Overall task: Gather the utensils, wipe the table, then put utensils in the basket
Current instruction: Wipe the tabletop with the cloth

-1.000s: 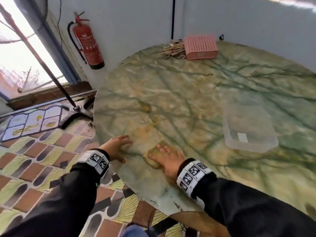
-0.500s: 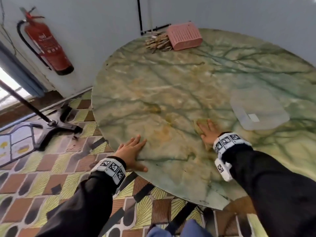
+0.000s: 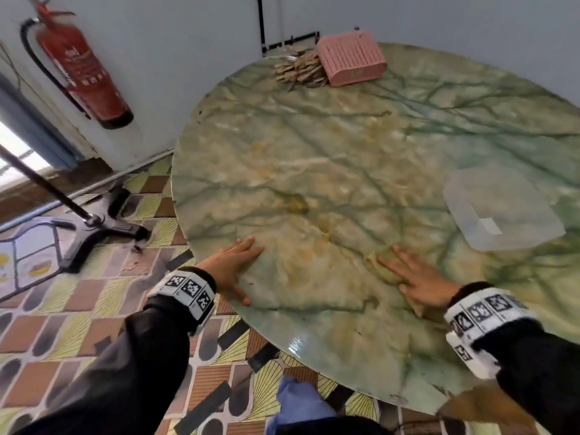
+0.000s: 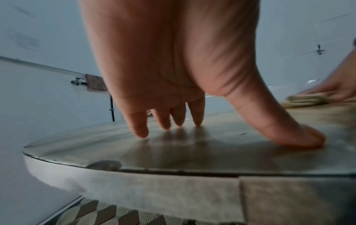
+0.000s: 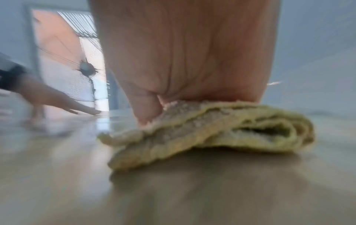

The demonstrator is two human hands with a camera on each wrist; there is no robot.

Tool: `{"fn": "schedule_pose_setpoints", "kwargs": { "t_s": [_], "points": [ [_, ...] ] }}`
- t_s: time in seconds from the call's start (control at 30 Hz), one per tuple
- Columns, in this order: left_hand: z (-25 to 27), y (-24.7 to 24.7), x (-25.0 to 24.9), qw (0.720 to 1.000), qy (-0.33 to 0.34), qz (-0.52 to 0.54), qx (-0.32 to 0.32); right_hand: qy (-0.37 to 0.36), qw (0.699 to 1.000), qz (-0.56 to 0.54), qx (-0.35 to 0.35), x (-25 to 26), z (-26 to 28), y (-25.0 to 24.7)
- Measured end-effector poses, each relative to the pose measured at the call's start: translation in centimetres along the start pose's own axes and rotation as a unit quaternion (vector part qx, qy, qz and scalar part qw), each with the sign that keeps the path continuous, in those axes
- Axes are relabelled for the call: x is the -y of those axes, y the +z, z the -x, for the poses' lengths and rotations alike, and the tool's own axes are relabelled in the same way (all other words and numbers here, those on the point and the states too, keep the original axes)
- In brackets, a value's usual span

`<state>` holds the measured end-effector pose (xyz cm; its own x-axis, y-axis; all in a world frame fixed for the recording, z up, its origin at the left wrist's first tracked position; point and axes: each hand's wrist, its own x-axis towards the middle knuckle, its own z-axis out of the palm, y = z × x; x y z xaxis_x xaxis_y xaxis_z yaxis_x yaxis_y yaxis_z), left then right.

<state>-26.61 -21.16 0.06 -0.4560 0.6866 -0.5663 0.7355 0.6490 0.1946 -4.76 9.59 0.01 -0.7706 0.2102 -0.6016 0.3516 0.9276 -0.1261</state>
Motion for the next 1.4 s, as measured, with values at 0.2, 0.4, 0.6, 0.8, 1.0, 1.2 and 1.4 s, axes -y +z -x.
{"fn": "schedule_pose_setpoints", "kwargs": {
  "t_s": [0.2, 0.4, 0.6, 0.8, 1.0, 1.2, 1.4],
  "points": [
    [-0.9, -1.7, 1.7, 1.000, -0.018, 0.010, 0.010, 0.107, 0.991, -0.057, -0.053, 3.7, -8.5, -6.4],
    [-1.7, -3.5, 2.2, 1.000, 0.005, -0.007, -0.020, -0.127, 0.990, 0.053, -0.024, 14.6, -8.4, -3.5],
    [-2.8, -4.1, 2.8, 0.999, 0.020, 0.024, -0.044, -0.252, 0.965, 0.050, 0.059, 13.3, -1.0, 0.4],
    [-4.3, -5.6, 6.1, 0.999, 0.025, 0.028, -0.031, 0.009, 1.000, -0.010, 0.012, 1.7, -7.3, -4.8],
    [-6.7, -7.3, 9.5, 0.999, 0.034, -0.029, 0.010, 0.149, 0.980, -0.103, -0.087, 7.0, -13.8, -8.1],
    [-7.6, -9.3, 12.2, 0.991, 0.072, -0.108, 0.019, -0.003, 0.997, -0.070, -0.042, 23.1, -13.9, -5.4],
    [-8.3, -8.6, 14.0, 0.987, 0.132, -0.090, 0.018, -0.035, 0.991, -0.125, 0.031, 24.0, -5.1, -1.1]
  ]
}}
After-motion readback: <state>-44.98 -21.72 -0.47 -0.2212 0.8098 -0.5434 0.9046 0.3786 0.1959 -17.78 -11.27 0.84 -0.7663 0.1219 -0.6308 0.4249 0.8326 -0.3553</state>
